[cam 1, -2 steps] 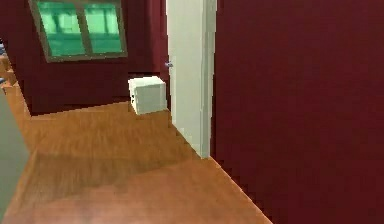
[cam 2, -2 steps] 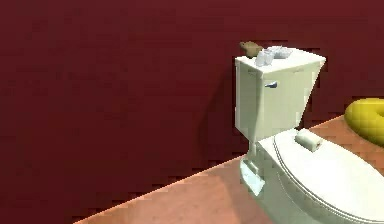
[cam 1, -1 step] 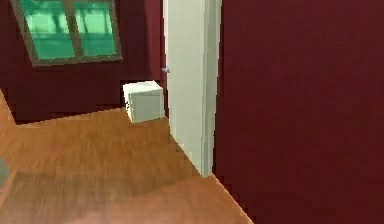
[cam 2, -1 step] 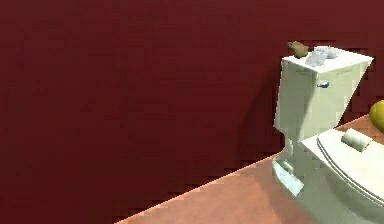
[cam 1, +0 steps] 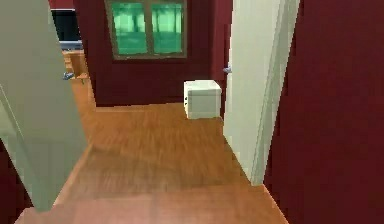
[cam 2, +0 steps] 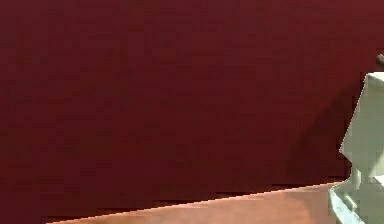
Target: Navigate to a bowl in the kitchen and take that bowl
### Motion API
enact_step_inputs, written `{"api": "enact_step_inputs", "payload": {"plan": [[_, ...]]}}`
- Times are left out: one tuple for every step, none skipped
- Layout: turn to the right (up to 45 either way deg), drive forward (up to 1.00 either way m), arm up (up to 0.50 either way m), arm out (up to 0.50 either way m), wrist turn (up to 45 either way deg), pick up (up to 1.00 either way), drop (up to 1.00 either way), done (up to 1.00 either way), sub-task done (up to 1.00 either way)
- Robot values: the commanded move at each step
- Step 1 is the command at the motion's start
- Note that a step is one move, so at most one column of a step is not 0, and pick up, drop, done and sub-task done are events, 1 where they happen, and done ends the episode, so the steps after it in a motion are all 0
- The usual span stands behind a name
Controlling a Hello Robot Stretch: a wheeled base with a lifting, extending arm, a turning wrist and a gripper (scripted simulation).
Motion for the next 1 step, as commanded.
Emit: {"api": "enact_step_inputs", "payload": {"plan": [[0.0,0.85,0.0,0.0,0.0,0.0,0.0,0.0,0.0]]}}
